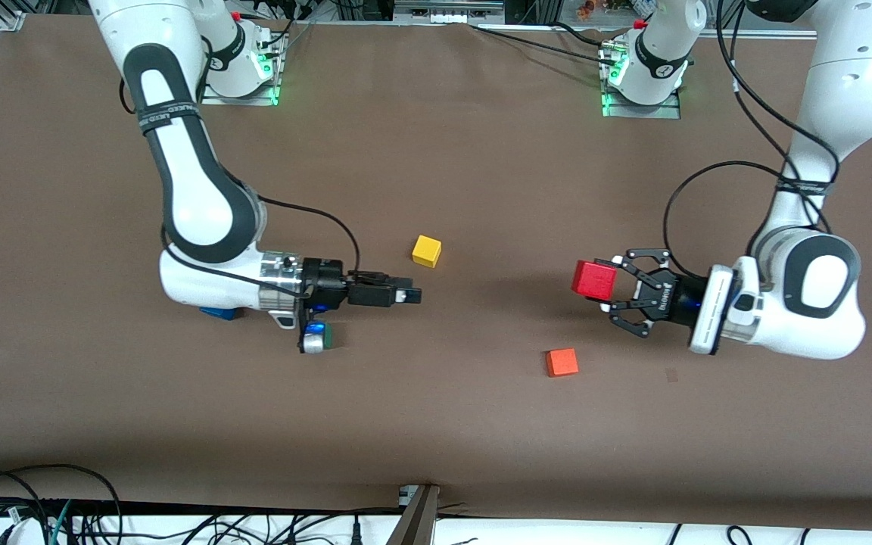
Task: Pass red block to right arm, stack on blue
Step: 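Bring the red cube between the right gripper's open fingers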
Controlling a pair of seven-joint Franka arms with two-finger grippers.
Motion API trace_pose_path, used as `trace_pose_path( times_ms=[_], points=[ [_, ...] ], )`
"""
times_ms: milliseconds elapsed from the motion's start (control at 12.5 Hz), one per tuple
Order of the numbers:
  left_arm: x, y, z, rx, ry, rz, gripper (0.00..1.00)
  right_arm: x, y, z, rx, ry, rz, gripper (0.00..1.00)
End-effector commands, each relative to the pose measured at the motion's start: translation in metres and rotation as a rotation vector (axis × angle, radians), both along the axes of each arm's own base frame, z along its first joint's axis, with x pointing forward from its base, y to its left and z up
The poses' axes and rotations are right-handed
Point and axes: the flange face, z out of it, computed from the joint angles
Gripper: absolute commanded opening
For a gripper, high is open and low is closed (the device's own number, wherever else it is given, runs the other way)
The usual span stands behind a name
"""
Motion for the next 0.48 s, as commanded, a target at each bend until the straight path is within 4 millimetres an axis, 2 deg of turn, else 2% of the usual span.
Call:
trace_pose_path(
  times_ms=[0,160,321,401],
  points=[
    [-0.002,-0.063,-0.001,-0.136,0.004,-0.022,0.00,-0.013,0.015,-0.005,0.050,0.040,-0.060,1.00],
    [-0.007,-0.115,-0.003,-0.195,0.004,-0.006,0.00,-0.022,0.033,-0.003,0.043,0.041,-0.081,1.00],
    [-0.010,-0.152,-0.003,-0.185,-0.050,0.020,0.00,-0.027,0.038,0.004,0.036,0.045,-0.101,1.00],
    [-0.011,-0.162,-0.003,-0.205,-0.041,0.040,0.00,-0.032,0.035,0.003,0.030,0.054,-0.101,1.00]
  ],
)
